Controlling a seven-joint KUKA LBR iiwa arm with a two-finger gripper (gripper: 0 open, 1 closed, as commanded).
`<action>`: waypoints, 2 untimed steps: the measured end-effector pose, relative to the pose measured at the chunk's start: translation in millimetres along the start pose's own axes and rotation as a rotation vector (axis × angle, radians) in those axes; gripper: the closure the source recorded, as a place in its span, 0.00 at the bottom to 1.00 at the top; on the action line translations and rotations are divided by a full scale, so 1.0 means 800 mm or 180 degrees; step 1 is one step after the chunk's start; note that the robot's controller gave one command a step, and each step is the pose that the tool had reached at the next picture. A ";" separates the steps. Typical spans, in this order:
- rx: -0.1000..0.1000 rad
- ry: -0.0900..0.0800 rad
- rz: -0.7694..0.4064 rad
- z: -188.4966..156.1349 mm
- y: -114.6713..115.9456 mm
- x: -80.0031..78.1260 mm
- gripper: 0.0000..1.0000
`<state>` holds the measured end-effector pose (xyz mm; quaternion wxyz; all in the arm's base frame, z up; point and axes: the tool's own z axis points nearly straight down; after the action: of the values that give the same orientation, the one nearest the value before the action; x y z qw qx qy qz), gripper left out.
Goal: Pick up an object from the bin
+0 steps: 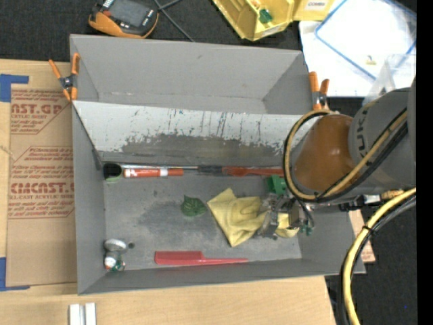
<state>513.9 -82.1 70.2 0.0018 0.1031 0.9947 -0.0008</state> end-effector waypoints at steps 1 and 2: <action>-0.0003 -0.0027 -0.0019 -0.093 -0.002 -0.008 1.00; 0.0002 0.0038 0.0044 -0.055 -0.003 0.007 1.00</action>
Offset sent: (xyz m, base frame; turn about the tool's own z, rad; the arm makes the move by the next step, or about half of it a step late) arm -0.0056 -0.0019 0.0450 0.0144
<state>507.6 -83.1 114.3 -0.0042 0.1101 0.9939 -0.0004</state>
